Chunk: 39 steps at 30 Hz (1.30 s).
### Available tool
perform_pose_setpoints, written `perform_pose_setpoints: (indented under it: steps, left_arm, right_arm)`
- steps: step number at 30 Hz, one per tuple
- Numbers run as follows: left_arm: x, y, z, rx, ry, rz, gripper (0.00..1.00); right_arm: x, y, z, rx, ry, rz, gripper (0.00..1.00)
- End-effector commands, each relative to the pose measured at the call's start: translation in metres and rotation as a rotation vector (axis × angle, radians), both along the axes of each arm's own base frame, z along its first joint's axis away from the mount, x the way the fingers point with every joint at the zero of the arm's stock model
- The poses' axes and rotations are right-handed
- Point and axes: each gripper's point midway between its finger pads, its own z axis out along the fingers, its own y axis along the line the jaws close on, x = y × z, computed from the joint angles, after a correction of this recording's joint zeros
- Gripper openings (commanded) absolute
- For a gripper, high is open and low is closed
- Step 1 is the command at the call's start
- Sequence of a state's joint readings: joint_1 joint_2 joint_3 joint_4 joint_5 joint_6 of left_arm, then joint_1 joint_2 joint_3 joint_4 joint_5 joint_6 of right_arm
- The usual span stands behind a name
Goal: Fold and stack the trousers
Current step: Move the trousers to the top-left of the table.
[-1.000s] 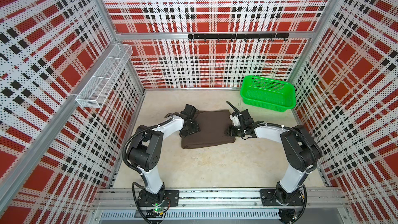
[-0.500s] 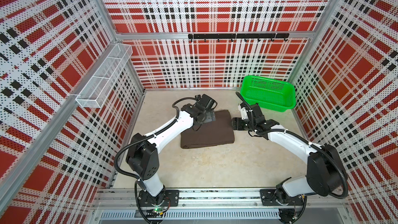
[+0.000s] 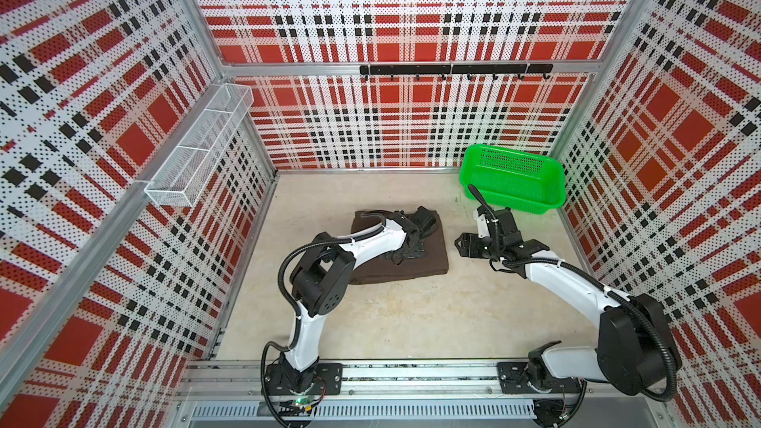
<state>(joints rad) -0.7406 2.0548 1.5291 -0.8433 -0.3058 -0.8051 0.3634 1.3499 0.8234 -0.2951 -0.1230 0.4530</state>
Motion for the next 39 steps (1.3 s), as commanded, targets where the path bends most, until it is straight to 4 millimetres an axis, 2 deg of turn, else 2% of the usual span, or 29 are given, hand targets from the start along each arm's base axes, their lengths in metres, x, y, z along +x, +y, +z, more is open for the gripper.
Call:
perform_pose_setpoints:
  steps: [1, 6, 10, 16, 25, 27, 31, 34, 36, 39]
  left_arm:
    - [0.009, 0.016, -0.012, 0.066, 0.009, 0.014, 0.98]
    - [0.012, 0.051, -0.034, 0.148, 0.052, 0.045, 0.98]
    - [0.023, 0.069, -0.037, 0.182, 0.065, 0.039, 0.98]
    - [0.053, 0.095, -0.037, 0.266, 0.075, -0.001, 0.98]
    - [0.096, 0.152, -0.032, 0.349, 0.106, 0.039, 0.98]
    - [0.101, 0.153, -0.023, 0.338, 0.095, 0.042, 0.98]
    - [0.099, 0.126, 0.004, 0.235, 0.047, 0.035, 0.98]
    - [0.084, 0.107, 0.026, 0.159, 0.013, 0.092, 0.98]
    - [0.071, 0.101, 0.032, 0.090, 0.004, 0.150, 0.98]
    - [0.050, 0.097, 0.026, -0.036, 0.011, 0.248, 0.98]
  right_arm:
    - [0.001, -0.001, 0.008, 0.009, -0.029, 0.010, 0.72]
    - [-0.002, 0.002, 0.003, 0.032, -0.025, 0.017, 0.71]
    - [-0.003, 0.006, -0.003, 0.054, -0.018, 0.029, 0.71]
    - [-0.001, 0.012, -0.004, 0.081, -0.015, 0.043, 0.71]
    - [0.001, 0.014, -0.001, 0.087, -0.025, 0.051, 0.71]
    - [0.002, 0.015, -0.001, 0.087, -0.025, 0.054, 0.71]
    - [0.005, 0.017, -0.003, 0.092, -0.021, 0.059, 0.71]
    - [0.005, 0.020, -0.004, 0.102, -0.016, 0.061, 0.71]
    - [0.006, 0.020, -0.005, 0.103, -0.014, 0.062, 0.71]
    - [0.007, 0.020, -0.003, 0.102, -0.016, 0.062, 0.71]
